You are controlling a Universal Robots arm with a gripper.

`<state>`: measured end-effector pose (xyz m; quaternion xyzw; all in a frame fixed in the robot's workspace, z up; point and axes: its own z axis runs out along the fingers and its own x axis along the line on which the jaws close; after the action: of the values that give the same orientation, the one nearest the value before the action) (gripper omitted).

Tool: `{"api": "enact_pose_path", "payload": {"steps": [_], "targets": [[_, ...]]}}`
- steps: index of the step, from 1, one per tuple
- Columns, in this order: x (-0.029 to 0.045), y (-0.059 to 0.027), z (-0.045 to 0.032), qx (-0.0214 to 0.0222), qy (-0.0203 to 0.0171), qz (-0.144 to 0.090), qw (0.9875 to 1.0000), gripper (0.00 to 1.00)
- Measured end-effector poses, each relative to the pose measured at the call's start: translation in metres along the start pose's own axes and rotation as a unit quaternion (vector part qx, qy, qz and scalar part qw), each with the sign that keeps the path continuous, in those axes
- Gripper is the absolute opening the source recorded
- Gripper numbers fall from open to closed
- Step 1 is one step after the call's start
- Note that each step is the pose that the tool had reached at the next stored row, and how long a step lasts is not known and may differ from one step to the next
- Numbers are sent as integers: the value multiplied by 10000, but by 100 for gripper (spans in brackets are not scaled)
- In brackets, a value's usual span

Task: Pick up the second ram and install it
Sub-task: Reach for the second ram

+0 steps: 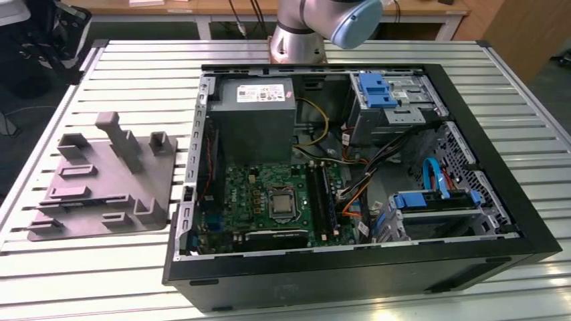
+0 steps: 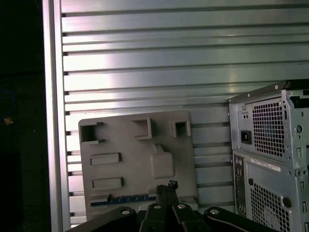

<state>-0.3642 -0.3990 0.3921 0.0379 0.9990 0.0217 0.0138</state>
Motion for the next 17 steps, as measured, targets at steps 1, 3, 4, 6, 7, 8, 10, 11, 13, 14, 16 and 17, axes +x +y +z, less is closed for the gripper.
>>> {"api": "enact_pose_path", "payload": {"steps": [1, 3, 4, 6, 7, 8, 10, 11, 13, 14, 16, 17], "targets": [[22, -2, 0, 0, 0, 0, 10000, 11], [66, -5, -1, 0, 0, 0, 10000, 11], [89, -7, -2, 0, 0, 0, 10000, 11], [129, -10, -3, 0, 0, 0, 10000, 11], [147, -11, -3, 0, 0, 0, 10000, 11], [164, -12, -4, 0, 0, 0, 10000, 11], [198, -15, -5, 0, 0, 0, 10000, 11], [216, -16, -5, 0, 0, 0, 10000, 11], [241, -18, -5, 0, 0, 0, 10000, 11], [251, -19, -6, 0, 0, 0, 10000, 11], [271, -21, -6, 0, 0, 0, 10000, 11], [282, -22, -7, 0, 0, 0, 10000, 11]]}}
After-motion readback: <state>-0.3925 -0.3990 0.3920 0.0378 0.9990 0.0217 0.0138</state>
